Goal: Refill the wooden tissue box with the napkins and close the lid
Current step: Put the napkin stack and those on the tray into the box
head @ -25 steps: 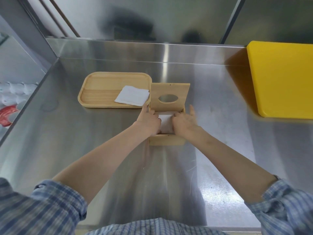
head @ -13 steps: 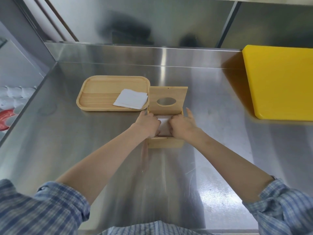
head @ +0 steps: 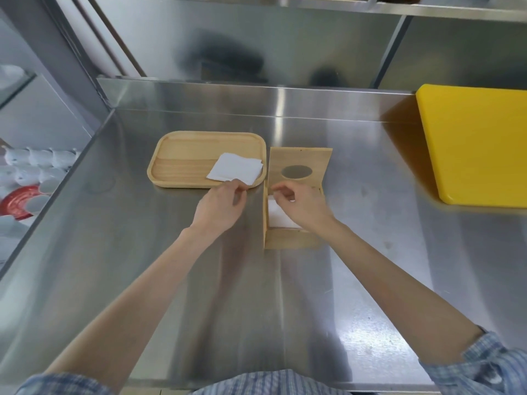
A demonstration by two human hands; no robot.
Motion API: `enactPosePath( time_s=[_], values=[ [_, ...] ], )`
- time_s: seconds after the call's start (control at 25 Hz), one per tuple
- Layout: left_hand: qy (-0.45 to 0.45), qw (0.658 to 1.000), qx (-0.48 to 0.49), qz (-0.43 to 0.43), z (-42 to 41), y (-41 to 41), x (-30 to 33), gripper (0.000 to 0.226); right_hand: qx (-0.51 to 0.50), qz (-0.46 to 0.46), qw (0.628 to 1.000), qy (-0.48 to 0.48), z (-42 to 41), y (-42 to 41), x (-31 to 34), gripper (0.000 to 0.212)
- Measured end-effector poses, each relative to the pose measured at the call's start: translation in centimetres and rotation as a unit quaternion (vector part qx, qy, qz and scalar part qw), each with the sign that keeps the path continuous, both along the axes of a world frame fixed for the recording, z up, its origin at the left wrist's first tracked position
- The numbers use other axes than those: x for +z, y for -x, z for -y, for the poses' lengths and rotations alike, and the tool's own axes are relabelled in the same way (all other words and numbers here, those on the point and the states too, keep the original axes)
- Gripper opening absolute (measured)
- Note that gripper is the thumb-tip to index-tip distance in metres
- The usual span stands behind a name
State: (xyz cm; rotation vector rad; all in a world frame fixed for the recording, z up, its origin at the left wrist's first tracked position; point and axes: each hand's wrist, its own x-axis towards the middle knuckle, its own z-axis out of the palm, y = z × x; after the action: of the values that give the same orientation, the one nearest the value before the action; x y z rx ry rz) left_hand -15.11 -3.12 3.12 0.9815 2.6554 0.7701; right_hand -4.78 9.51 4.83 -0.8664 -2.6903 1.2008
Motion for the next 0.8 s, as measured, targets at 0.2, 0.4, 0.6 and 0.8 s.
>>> enactPosePath(
  time_s=[0.2, 0.4, 0.6, 0.8],
  values=[
    [0.016, 1.0, 0.024, 0.007, 1.1, 2.6, 0.2, 0.03, 0.019, 0.002, 1.0, 0.008, 2.1, 3.0, 0.4, 0.033],
    [0.024, 0.998, 0.04, 0.035, 1.2, 6.3, -0.2, 0.032, 0.045, 0.082, 0.996, -0.004, 3.0, 7.0, 0.1, 0.041],
    [0.072, 0.994, 0.046, 0.067, -0.2, 9.9, -0.9, 0.035, 0.055, 0.181, 0.981, -0.049, 2.1, 11.1, -0.9, 0.032],
    [0.104, 0.986, 0.054, 0.117, -2.1, 12.9, -2.6, 0.039, 0.018, 0.254, 0.966, -0.036, 1.0, 15.2, -3.6, 0.021]
  ],
)
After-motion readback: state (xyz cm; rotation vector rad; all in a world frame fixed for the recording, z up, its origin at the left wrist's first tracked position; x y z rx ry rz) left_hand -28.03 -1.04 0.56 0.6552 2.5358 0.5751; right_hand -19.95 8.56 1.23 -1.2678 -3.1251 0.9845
